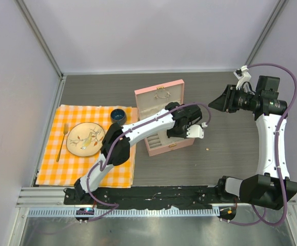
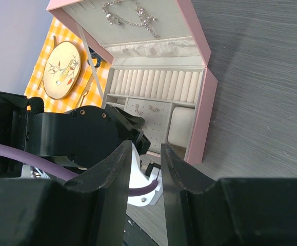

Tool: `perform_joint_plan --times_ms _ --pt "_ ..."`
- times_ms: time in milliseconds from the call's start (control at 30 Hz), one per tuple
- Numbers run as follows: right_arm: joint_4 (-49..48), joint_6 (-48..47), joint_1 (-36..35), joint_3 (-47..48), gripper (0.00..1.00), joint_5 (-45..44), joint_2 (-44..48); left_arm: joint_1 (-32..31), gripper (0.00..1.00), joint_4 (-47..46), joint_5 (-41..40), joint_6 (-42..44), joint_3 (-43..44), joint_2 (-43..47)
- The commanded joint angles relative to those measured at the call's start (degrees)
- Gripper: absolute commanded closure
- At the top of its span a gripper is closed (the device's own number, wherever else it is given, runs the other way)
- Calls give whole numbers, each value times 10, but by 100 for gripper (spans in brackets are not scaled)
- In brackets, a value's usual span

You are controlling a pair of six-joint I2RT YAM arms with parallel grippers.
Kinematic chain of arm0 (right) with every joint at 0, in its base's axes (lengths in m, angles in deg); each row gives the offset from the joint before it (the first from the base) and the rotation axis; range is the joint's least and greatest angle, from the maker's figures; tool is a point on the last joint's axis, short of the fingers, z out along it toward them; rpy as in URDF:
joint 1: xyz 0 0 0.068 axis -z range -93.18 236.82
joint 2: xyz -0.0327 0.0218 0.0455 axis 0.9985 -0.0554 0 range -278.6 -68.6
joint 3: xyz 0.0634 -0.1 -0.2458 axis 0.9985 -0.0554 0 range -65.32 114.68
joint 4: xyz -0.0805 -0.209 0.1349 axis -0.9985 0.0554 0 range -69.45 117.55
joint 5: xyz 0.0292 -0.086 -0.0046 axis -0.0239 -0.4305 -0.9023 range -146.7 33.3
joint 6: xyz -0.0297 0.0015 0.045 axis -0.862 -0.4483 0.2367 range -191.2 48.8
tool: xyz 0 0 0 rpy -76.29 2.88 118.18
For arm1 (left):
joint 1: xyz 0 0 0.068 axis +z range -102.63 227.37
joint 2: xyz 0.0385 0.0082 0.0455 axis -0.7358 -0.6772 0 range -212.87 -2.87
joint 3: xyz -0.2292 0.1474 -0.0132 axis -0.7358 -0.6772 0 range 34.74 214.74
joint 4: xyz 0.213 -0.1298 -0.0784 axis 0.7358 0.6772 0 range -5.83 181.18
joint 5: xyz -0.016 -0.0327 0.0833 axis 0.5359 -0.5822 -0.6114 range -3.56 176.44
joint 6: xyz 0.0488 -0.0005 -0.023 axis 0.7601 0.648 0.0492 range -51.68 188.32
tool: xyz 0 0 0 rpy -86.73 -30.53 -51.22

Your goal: Organize the mixed jewelry

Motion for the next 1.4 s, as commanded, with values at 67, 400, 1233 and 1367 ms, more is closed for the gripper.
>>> perform_joint_plan --times_ms 67,400,1233,1367 --pt "-21 3 5 0 65 12 19 -4 100 -1 7 -1 -4 5" --pt "-21 3 6 -1 65 12 19 -12 100 10 1 2 29 -18" --pt "-21 3 8 -2 65 16 22 -26 92 26 -24 19 63 -40" --pt "-21 3 9 -3 65 16 23 -27 90 29 -25 21 65 -41"
